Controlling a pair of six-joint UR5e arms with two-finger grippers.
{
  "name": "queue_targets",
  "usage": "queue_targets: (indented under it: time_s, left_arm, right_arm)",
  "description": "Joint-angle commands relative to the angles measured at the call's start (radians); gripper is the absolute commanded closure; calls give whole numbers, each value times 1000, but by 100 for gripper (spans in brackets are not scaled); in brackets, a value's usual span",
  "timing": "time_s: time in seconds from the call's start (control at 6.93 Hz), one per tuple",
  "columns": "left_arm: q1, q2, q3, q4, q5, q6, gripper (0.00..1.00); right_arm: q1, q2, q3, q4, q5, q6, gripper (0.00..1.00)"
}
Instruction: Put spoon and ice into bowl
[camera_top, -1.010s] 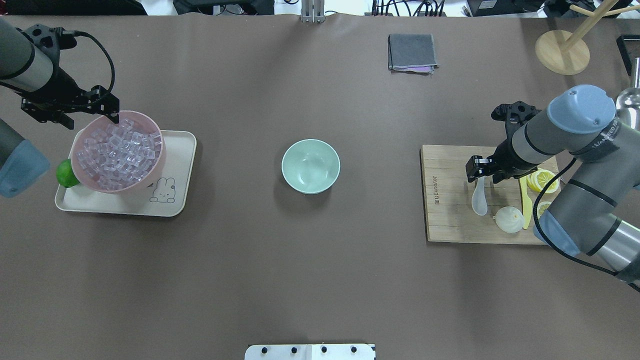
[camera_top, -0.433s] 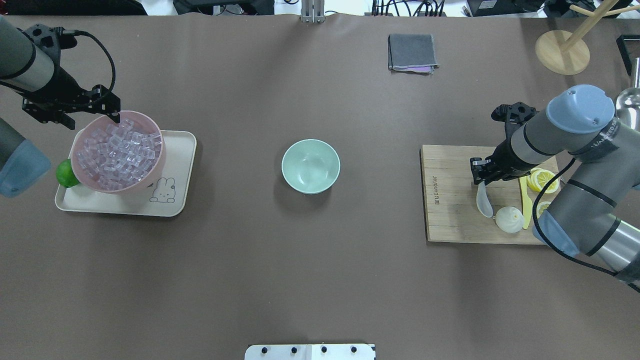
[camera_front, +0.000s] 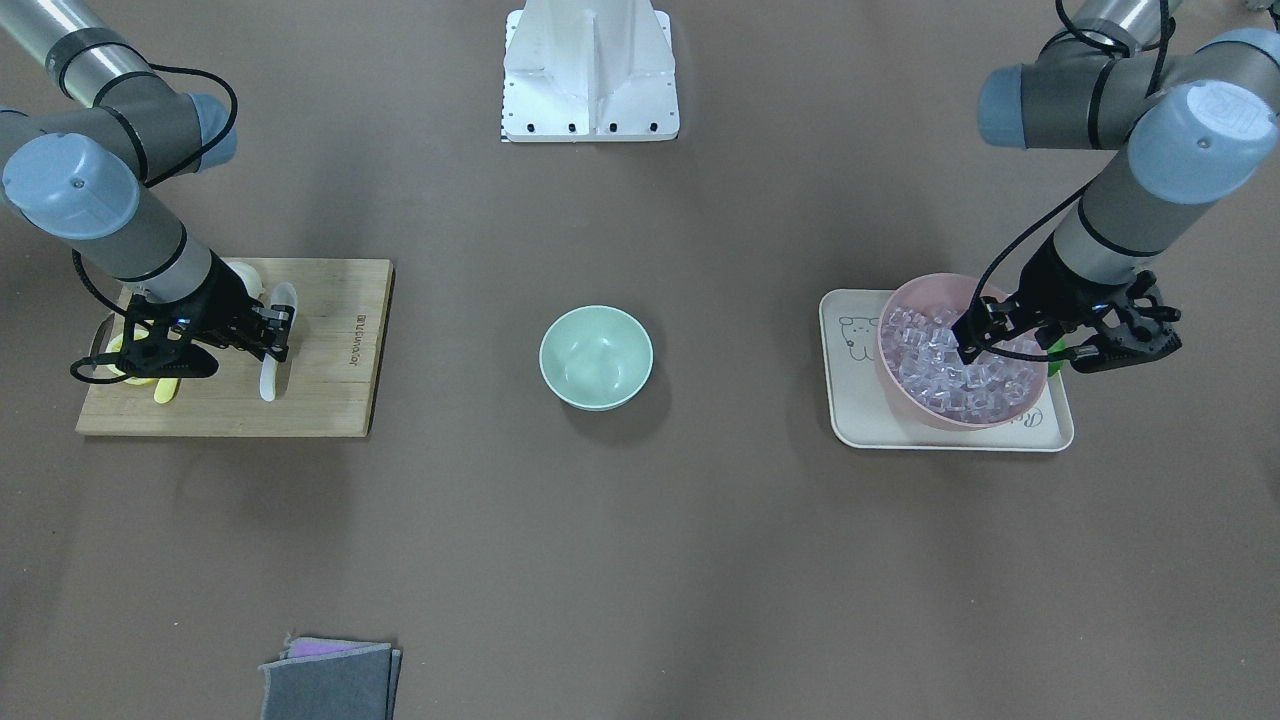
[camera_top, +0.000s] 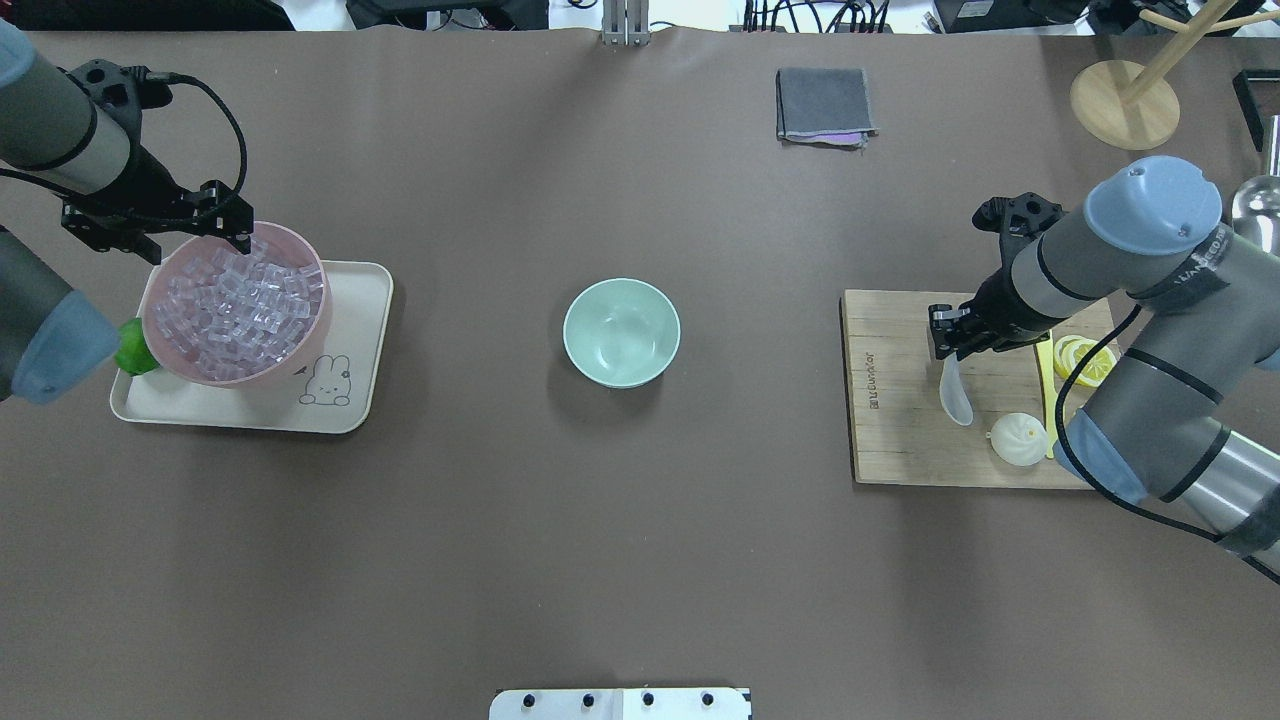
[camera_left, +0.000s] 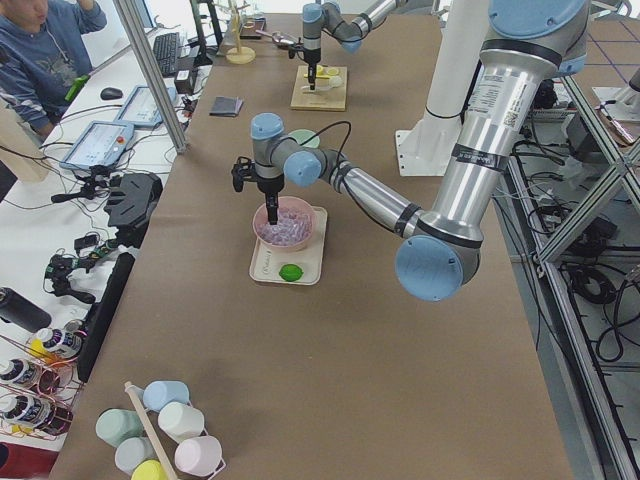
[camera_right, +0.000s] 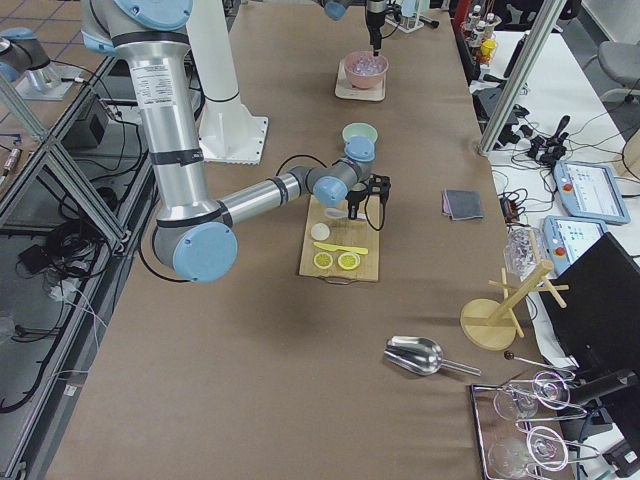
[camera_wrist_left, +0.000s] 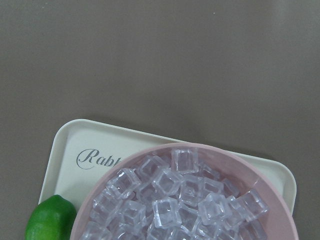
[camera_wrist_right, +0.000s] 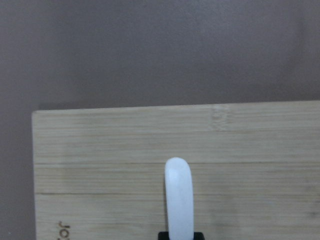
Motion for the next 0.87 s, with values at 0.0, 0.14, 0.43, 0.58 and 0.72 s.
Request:
queue_targets:
  time_s: [0.0,0.14,0.43,0.58,0.72]
  left_arm:
    - [34,-7,25,-1,45,3,3]
    - [42,-7,39,-4,46,3,5]
    - [72,-11,64,-22,84,3,12]
    - [74,-7,67,-35,84,3,17]
    - [77,-7,72,-35,86,3,28]
  right_arm:
    - [0,159,5,-103,-3,112,100]
    - [-9,235,3,-154,-8,184,100]
    - [-81,332,-8,-161,-106,371,100]
    - [-103,364,-15,-162,-126,411,100]
    - [-123,390,-27,-162,-150,449,100]
